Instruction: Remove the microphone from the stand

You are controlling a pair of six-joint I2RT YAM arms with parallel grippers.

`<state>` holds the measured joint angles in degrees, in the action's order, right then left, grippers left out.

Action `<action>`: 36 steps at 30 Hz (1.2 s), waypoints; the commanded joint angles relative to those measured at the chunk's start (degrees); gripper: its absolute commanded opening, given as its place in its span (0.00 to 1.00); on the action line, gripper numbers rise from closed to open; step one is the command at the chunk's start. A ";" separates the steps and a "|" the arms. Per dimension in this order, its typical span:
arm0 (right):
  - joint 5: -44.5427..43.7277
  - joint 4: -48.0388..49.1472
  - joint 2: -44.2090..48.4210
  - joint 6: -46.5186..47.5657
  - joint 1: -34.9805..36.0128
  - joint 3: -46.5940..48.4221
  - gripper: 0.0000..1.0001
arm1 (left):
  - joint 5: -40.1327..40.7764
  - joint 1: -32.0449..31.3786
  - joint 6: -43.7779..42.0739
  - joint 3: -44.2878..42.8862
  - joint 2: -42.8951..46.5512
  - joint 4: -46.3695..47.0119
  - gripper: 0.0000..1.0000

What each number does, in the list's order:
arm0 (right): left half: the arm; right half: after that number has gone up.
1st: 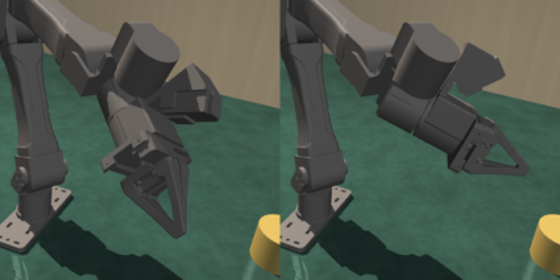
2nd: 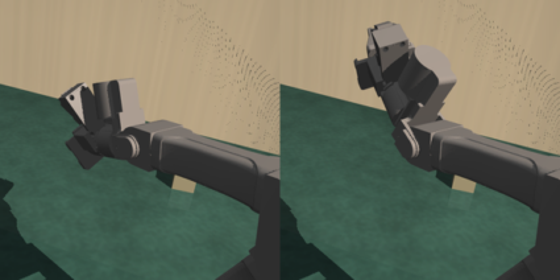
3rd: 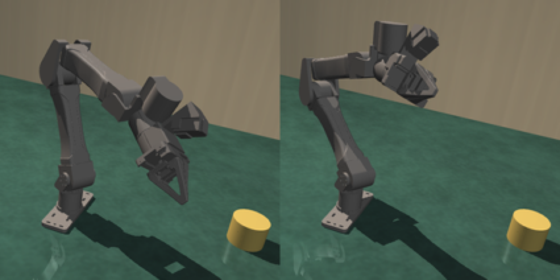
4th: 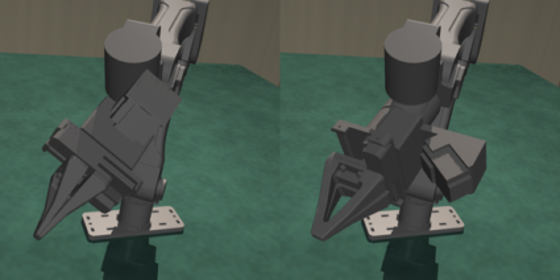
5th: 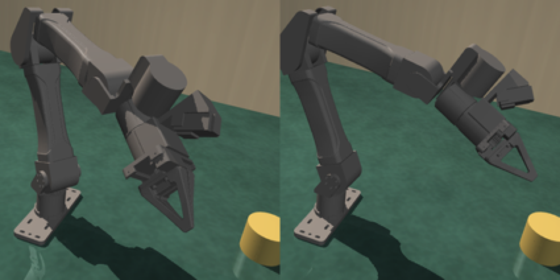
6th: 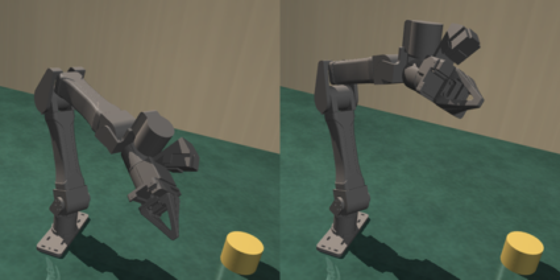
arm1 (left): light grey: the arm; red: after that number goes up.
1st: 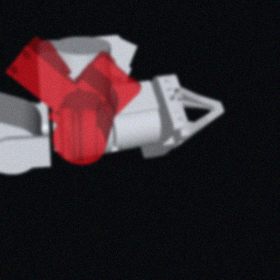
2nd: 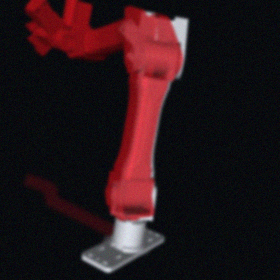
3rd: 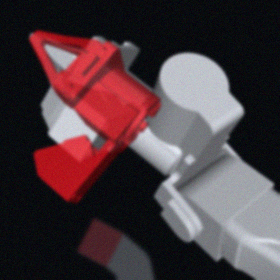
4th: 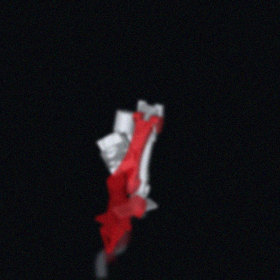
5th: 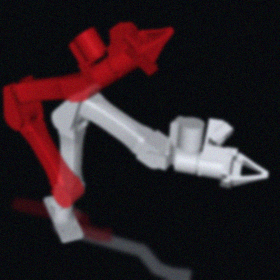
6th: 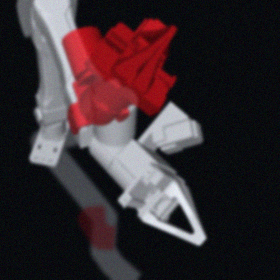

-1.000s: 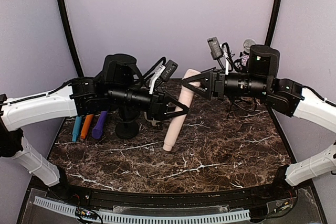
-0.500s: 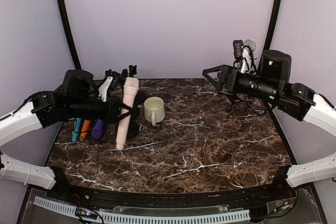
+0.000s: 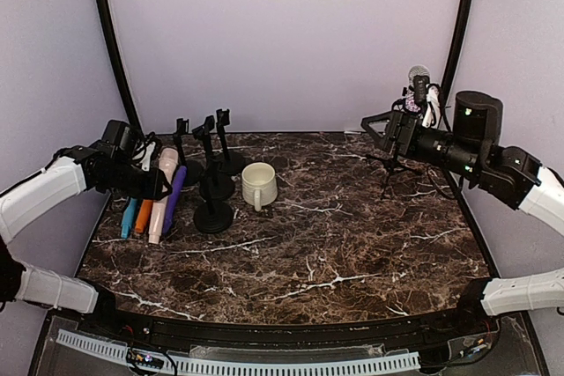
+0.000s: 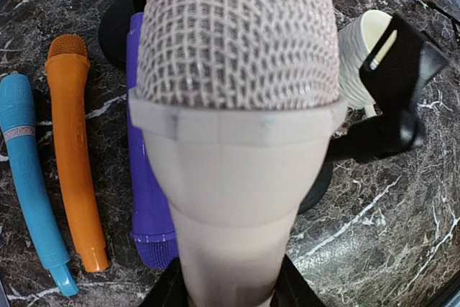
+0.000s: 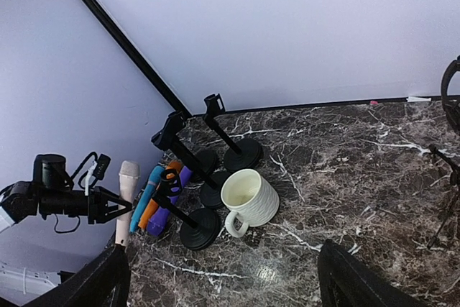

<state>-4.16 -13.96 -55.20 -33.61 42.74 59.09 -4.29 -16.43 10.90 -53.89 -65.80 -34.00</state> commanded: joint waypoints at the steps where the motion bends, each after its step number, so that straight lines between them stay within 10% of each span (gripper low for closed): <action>1: -1.73 -0.21 1.85 -0.79 -0.44 -0.88 0.91 | -5.24 2.21 -4.47 -2.90 -7.91 5.19 0.13; 14: -2.19 -0.58 2.61 -2.48 -0.73 -2.50 0.92 | -2.83 3.00 -10.53 -10.89 -30.56 6.81 0.18; 36: -2.17 0.51 2.05 -4.38 -0.82 -4.25 0.92 | 0.19 4.47 -12.80 -12.56 -36.38 6.76 0.52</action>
<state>-5.93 -15.51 -53.87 -37.19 42.19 55.79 -5.02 -12.36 -0.95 -65.34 -102.76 -26.83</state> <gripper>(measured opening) 0.918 0.508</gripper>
